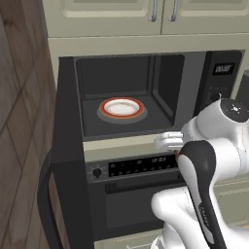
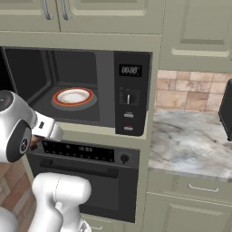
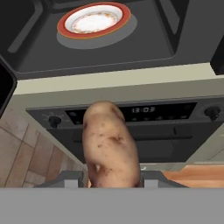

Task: Retrieve the reheated potato from the microwave, then place the potato, cheese, and condiment on the cutting board.

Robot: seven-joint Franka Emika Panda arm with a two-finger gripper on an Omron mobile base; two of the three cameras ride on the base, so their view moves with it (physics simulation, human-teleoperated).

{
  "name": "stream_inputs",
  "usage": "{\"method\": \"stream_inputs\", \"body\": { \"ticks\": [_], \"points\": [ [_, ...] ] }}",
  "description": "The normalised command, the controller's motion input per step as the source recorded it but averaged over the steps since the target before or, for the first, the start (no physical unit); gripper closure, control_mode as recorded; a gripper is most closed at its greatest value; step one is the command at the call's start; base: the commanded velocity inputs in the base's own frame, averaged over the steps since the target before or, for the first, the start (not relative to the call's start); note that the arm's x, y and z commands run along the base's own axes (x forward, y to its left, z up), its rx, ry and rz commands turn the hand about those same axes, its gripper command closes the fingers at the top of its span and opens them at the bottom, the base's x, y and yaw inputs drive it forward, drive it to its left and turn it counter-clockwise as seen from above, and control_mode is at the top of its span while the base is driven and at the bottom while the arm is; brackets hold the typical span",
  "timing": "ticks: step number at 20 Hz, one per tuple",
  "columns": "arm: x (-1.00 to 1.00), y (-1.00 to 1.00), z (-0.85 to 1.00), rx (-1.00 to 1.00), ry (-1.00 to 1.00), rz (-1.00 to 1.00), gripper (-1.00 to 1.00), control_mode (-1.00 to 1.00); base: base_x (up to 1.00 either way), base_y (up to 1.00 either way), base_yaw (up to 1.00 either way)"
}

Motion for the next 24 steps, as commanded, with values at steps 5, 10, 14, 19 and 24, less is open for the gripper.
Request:
{"method": "stream_inputs", "body": {
  "ticks": [5, 10, 14, 19, 24],
  "points": [
    [0.0, 0.0, 0.0, 0.0, 0.0, 0.0, 1.0, -1.0, 0.0, 0.0, 0.0],
    [0.0, 0.0, 0.0, 0.0, 0.0, 0.0, 1.0, -1.0, 0.0, 0.0, 0.0],
    [0.0, 0.0, 0.0, 0.0, 0.0, 0.0, 1.0, -1.0, 0.0, 0.0, 0.0],
    [0.0, 0.0, 0.0, 0.0, 0.0, 0.0, 1.0, -1.0, 0.0, 0.0, 0.0],
    [0.0, 0.0, 0.0, 0.0, 0.0, 0.0, 1.0, 1.0, 0.0, 0.0, 0.0]
  ]
}}
